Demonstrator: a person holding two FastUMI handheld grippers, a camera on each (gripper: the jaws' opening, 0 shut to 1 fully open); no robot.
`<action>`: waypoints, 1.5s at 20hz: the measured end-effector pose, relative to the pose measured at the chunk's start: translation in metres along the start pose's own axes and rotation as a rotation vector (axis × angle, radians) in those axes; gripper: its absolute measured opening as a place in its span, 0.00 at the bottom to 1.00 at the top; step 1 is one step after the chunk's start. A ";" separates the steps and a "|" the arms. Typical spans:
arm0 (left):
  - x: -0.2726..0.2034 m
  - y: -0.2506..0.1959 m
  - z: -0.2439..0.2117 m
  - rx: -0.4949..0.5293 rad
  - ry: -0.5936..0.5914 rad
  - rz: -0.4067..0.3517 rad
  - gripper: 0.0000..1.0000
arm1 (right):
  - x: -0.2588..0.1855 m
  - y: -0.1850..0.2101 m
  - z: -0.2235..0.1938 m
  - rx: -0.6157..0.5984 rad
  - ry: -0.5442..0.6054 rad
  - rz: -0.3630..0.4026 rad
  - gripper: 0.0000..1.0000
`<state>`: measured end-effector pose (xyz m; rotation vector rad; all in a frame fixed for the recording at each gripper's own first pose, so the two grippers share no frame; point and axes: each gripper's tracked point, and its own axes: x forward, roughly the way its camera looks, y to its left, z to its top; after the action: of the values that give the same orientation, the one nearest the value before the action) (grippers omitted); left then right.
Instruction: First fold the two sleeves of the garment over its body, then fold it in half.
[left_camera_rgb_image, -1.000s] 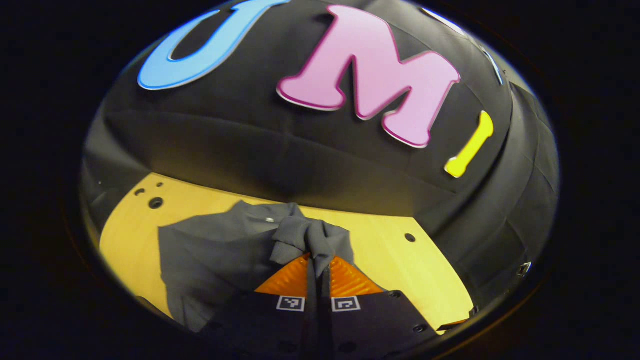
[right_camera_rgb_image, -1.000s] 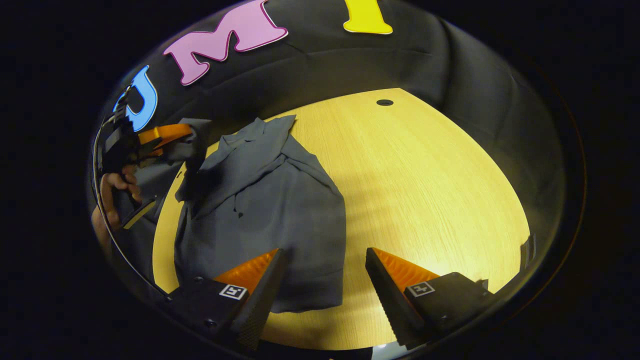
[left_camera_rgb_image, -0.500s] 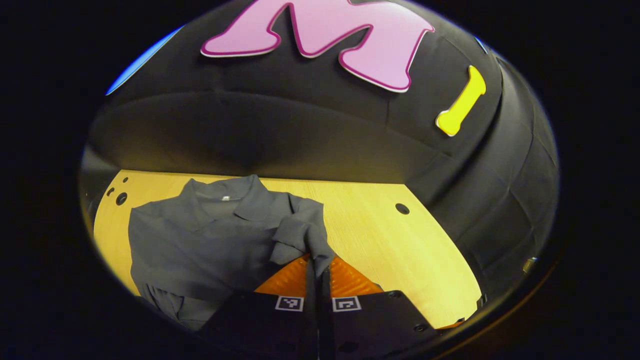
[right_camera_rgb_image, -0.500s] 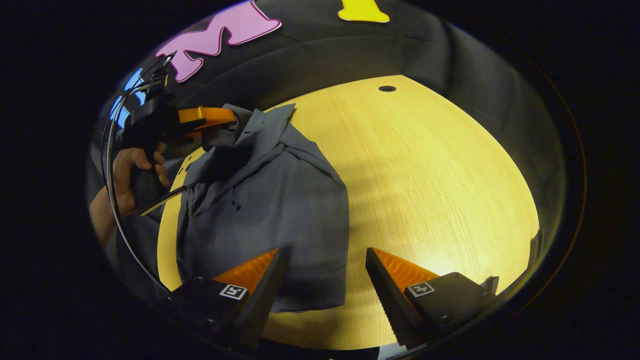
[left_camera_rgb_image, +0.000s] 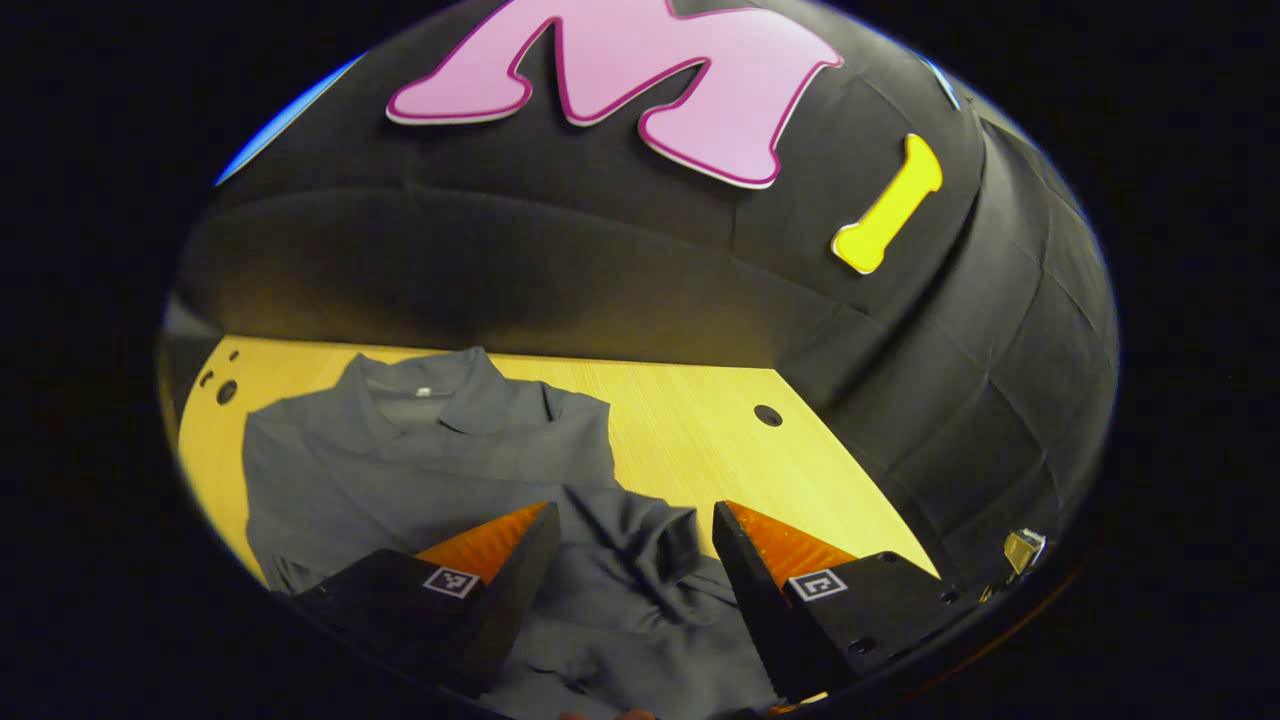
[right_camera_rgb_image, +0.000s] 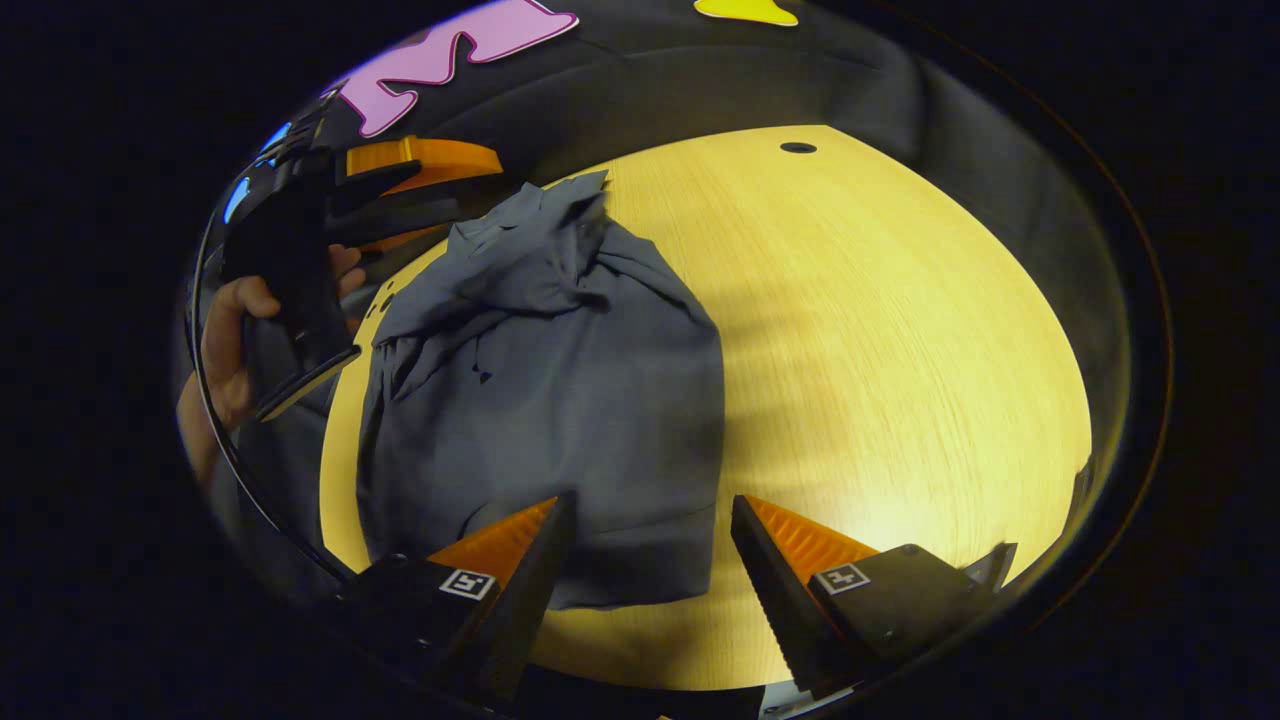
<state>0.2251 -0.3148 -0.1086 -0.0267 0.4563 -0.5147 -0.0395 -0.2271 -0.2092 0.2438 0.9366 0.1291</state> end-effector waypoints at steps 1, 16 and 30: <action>-0.015 0.007 -0.002 0.029 -0.010 0.015 0.96 | 0.000 0.002 -0.002 0.005 0.009 0.010 0.99; -0.260 0.198 -0.234 -0.104 0.227 0.487 0.96 | 0.019 -0.007 -0.032 -0.061 0.082 -0.093 0.99; -0.278 0.204 -0.303 -0.157 0.365 0.518 0.98 | 0.030 -0.002 -0.040 -0.197 0.146 -0.253 0.99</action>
<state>-0.0233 0.0237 -0.2937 0.0349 0.8303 0.0321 -0.0539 -0.2167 -0.2557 -0.0676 1.0836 0.0051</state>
